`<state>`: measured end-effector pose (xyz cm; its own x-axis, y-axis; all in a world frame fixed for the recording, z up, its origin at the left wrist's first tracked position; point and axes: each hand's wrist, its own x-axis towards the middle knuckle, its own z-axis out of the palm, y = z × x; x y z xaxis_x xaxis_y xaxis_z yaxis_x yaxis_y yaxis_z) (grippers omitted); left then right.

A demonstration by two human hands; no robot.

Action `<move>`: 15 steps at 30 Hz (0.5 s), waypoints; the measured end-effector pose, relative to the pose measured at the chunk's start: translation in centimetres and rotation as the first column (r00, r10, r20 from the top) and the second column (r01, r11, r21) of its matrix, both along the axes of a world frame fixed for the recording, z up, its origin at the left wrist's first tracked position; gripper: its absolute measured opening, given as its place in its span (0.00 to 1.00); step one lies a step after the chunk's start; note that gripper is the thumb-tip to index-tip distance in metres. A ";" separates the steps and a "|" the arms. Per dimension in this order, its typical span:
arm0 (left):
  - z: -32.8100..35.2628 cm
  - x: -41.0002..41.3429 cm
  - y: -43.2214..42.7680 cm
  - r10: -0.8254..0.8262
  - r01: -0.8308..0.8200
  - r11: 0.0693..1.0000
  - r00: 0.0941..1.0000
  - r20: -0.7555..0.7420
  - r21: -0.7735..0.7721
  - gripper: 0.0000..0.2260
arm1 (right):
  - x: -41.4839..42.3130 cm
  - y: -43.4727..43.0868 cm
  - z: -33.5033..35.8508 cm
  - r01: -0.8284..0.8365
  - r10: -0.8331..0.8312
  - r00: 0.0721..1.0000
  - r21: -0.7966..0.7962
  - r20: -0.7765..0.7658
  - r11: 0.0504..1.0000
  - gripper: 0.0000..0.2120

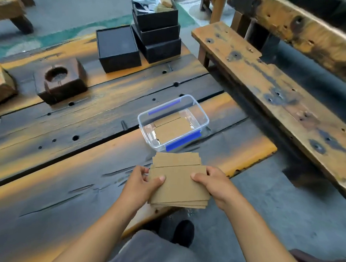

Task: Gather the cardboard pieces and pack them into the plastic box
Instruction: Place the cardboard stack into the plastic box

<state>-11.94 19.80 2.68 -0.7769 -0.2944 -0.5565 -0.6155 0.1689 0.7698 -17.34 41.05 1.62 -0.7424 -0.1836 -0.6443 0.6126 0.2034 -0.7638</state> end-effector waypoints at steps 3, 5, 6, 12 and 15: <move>0.0 -1.0 0.5 -0.006 0.006 1.000 1.000 -0.006 0.010 0.16 | -1.0 0.7 -0.1 0.013 -0.013 1.000 -0.010 -0.015 1.000 0.04; 0.1 -1.7 0.5 -0.009 0.009 0.999 1.000 -0.009 0.033 0.17 | -1.7 0.9 -0.2 0.021 -0.021 1.000 -0.018 -0.020 1.000 0.06; 0.1 -2.1 0.5 -0.007 0.007 0.999 1.000 -0.007 0.043 0.19 | -2.1 1.0 -0.1 0.016 -0.017 1.000 -0.020 -0.020 1.000 0.07; 0.6 -4.2 0.4 0.045 -0.043 0.993 0.999 -0.013 0.108 0.16 | -5.5 0.7 0.1 -0.041 0.041 0.999 0.001 -0.014 0.999 0.10; 0.7 -5.1 -0.2 0.070 -0.067 0.988 0.998 -0.011 0.136 0.16 | -7.5 -0.1 0.3 -0.086 0.086 0.996 -0.005 -0.001 0.996 0.08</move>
